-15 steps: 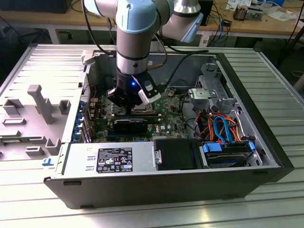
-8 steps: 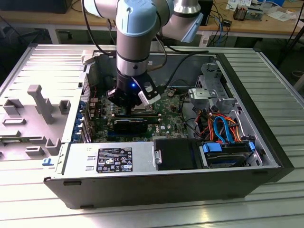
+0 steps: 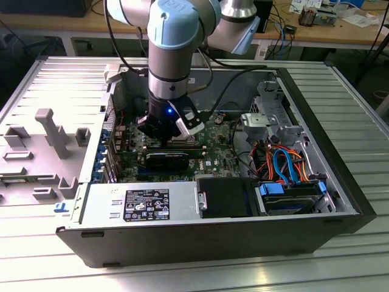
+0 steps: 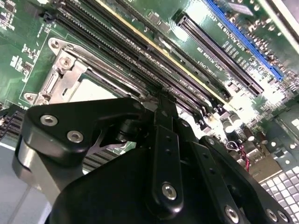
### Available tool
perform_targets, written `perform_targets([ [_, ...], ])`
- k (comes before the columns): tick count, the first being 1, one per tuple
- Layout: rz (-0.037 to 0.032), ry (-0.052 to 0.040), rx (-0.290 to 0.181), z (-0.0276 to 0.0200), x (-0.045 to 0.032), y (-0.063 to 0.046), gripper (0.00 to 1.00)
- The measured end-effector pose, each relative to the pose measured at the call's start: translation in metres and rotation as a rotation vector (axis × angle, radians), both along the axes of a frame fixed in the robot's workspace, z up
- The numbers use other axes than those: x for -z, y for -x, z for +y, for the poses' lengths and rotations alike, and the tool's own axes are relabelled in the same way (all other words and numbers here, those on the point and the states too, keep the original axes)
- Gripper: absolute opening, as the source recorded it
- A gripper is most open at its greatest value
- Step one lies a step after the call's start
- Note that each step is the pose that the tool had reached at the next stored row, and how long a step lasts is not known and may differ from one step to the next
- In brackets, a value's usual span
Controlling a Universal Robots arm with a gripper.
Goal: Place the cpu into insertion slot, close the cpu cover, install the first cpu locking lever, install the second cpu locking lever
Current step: 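Install the second cpu locking lever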
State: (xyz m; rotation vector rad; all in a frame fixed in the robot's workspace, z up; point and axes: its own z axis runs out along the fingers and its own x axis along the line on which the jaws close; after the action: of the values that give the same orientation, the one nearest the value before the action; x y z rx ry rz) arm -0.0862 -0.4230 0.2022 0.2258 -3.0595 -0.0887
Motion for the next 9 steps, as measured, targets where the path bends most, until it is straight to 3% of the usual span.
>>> perform_targets([
  [3,-0.0002,-0.0005,0.0,0.0002,-0.0032,0.0001,0.11],
  [9,-0.0002,-0.0218,0.0,0.0004,-0.0042,0.002,0.11],
])
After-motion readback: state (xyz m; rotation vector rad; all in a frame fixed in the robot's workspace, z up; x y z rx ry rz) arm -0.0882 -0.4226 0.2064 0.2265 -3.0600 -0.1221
